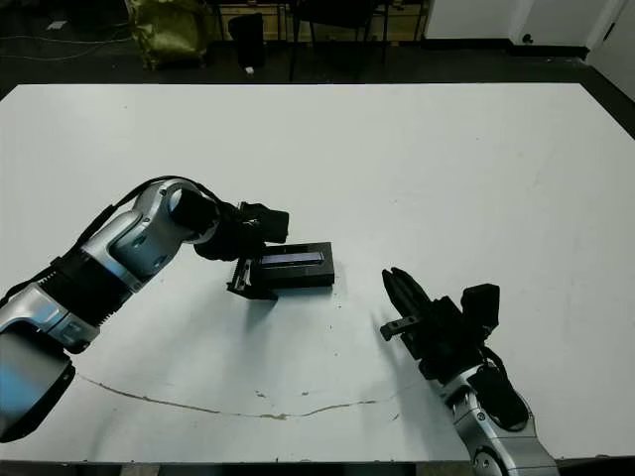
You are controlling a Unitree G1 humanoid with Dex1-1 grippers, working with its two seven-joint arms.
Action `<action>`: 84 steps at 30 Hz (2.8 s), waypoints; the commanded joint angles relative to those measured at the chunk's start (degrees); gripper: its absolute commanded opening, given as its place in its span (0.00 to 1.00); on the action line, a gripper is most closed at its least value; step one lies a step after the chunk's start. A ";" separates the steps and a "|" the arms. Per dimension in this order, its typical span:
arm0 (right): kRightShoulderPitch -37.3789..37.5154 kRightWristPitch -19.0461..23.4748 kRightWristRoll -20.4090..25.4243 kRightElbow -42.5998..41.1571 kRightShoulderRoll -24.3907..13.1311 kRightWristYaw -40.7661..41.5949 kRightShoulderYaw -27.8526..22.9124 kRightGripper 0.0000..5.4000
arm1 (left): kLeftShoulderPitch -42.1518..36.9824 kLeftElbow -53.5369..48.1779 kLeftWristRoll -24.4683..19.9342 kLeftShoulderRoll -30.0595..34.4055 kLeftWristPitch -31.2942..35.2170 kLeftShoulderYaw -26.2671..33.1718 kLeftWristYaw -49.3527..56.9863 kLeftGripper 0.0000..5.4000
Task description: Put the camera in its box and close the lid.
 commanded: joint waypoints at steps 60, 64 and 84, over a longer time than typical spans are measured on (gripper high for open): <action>-1.67 1.10 0.60 2.47 -0.15 0.31 -0.66 0.00 | 40.11 -34.66 -14.42 -26.96 4.09 16.23 61.03 0.06; -1.60 1.57 1.49 2.56 0.19 0.36 -0.96 0.00 | 39.25 -30.11 -11.99 -30.11 5.12 14.64 64.96 0.00; -1.89 0.03 0.45 3.19 0.08 1.13 -0.19 0.00 | 40.30 -14.39 -17.12 -34.69 11.84 19.60 80.38 0.00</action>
